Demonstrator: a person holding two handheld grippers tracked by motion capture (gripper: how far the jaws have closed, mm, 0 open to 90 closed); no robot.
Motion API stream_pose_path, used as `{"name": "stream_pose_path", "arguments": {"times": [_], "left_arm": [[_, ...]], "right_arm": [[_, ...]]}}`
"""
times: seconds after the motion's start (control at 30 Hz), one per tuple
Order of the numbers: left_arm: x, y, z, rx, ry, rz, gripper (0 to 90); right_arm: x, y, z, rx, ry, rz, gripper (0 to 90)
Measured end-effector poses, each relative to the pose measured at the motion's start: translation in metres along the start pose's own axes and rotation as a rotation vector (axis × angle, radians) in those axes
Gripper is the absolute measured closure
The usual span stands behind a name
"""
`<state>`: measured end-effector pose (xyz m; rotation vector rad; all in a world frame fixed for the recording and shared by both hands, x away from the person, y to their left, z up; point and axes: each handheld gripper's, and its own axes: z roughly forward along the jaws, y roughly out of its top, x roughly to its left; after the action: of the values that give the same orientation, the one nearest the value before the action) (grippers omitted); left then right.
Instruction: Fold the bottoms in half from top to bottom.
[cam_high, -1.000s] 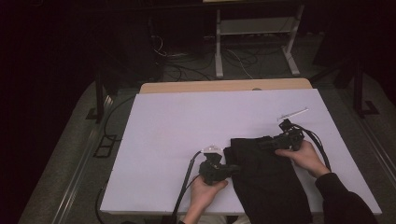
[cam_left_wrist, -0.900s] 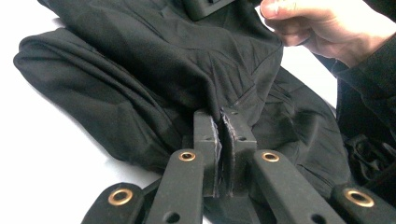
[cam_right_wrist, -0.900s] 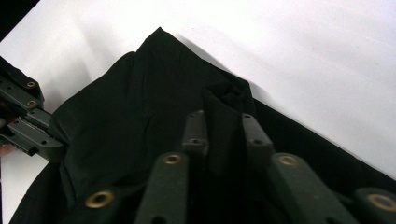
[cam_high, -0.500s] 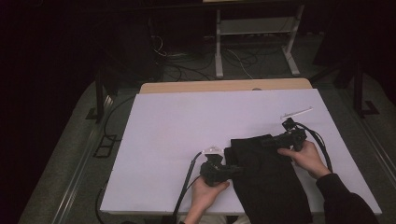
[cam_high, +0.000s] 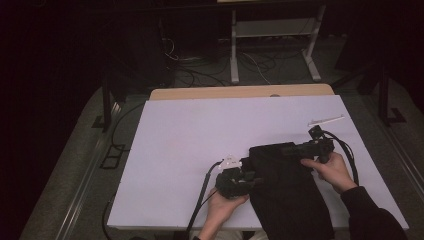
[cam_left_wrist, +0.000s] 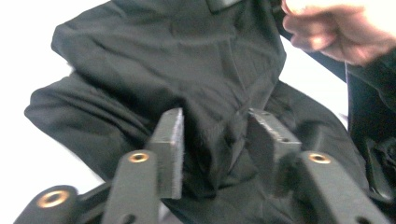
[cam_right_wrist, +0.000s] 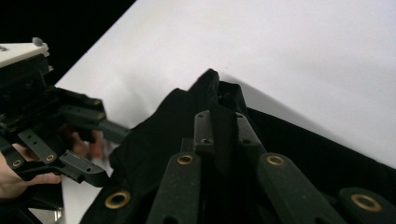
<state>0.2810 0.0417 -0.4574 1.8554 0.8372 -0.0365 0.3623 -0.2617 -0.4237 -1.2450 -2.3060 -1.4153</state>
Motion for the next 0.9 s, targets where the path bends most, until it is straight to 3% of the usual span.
{"name": "stream_pose_path", "arguments": {"times": [0.17,0.37,0.67,0.9], "left_arm": [[0.0,0.006,-0.003,-0.02,0.016,0.008,43.5],[0.006,0.015,-0.008,-0.059,-0.015,-0.023,37.8],[0.01,0.022,-0.011,-0.101,-0.059,-0.032,30.4],[0.014,0.024,-0.011,-0.115,-0.051,-0.041,24.3]], "right_arm": [[0.008,-0.001,-0.009,-0.025,0.004,-0.01,82.4],[0.013,-0.005,-0.021,-0.066,0.008,-0.009,82.4],[0.015,-0.019,-0.033,-0.075,0.006,0.002,82.3],[0.023,-0.028,-0.038,-0.082,0.019,-0.001,82.1]]}}
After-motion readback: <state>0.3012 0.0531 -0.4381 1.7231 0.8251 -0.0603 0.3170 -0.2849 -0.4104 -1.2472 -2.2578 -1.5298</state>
